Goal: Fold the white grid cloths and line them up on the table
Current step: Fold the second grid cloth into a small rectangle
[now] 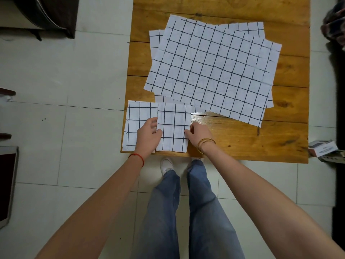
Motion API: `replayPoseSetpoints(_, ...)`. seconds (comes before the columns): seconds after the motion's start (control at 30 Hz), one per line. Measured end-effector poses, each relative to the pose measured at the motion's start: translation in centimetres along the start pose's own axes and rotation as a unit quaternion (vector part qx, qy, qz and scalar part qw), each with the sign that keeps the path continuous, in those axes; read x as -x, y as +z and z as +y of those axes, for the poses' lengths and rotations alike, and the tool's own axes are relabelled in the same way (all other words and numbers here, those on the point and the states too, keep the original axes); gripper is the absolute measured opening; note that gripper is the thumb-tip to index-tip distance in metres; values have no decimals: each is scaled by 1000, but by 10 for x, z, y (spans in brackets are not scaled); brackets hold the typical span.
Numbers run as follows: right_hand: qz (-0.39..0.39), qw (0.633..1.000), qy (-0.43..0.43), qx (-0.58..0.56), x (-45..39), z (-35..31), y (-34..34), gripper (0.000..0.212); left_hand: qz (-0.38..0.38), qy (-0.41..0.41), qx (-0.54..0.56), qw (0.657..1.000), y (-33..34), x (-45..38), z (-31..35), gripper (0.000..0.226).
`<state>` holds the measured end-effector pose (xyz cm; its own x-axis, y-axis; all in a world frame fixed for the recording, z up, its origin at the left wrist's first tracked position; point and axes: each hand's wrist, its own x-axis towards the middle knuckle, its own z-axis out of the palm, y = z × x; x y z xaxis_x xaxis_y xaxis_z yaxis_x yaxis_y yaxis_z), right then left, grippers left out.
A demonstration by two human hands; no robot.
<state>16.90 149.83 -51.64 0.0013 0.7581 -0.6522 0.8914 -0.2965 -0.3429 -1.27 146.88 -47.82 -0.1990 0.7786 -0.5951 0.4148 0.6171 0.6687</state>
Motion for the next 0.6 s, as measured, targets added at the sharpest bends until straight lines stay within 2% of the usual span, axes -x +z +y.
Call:
replayPoseSetpoints(0.17,17,999,1,32,-5,2,-8,26,38,1,-19,999,-2,-6,-3,42)
replayPoseSetpoints(0.27,80,997,-4,18,-11,5,-23,21,74,27,-48,996,-6,-14,2,38)
replayPoseSetpoints(0.4,152,987,-27,-34,-31,7,-50,11,79,56,-56,994,-13,-37,21,36)
replayPoseSetpoints(0.6,155,982,-98,-46,-70,-10,-67,13,68,122,-124,982,-23,-86,49,36)
